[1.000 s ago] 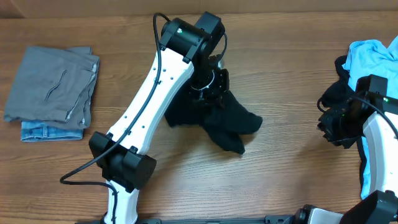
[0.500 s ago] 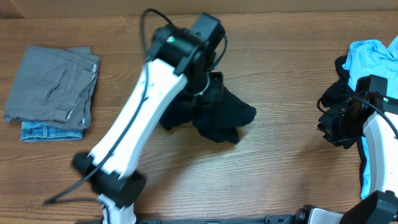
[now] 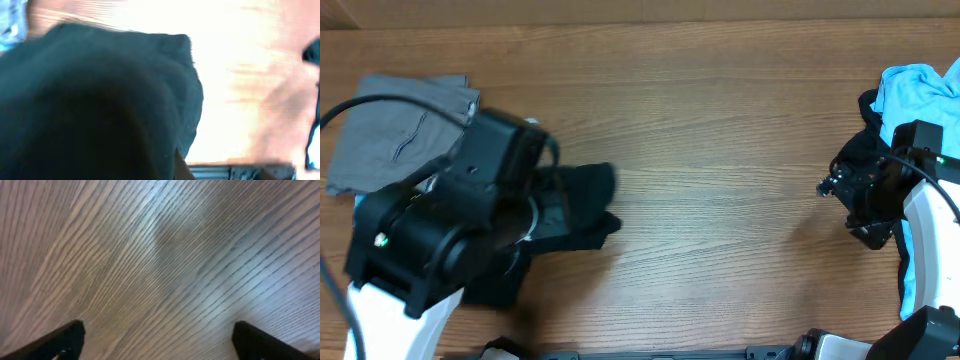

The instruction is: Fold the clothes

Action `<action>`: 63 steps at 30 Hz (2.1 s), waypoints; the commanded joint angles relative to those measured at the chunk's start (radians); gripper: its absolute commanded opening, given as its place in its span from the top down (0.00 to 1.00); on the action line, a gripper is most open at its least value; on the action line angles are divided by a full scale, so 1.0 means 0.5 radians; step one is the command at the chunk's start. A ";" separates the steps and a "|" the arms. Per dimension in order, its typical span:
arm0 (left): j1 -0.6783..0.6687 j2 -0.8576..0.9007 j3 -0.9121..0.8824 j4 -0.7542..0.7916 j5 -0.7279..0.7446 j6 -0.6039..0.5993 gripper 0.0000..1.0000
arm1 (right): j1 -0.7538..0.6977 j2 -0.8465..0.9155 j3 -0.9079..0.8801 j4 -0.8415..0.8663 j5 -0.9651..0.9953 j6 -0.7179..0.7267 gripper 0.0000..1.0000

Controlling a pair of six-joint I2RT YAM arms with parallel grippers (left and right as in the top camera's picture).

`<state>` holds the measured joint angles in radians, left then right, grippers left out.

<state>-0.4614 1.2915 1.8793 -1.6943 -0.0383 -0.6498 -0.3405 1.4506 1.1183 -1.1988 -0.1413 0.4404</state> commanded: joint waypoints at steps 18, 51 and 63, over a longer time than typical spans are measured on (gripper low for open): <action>0.025 0.867 -0.347 0.225 1.279 0.700 0.96 | -0.005 -0.004 0.018 0.108 -0.003 0.001 0.00; -0.343 1.370 0.286 1.490 1.662 0.474 0.96 | -0.005 -0.004 0.018 0.140 0.032 0.002 0.00; -0.423 1.463 0.497 1.013 1.327 0.990 0.96 | -0.005 -0.004 0.018 0.133 0.032 0.001 0.00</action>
<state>-0.6460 1.9835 2.1784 -1.0554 0.7937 -0.3302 -0.3405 1.4506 1.1183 -1.1381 -0.1326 0.4412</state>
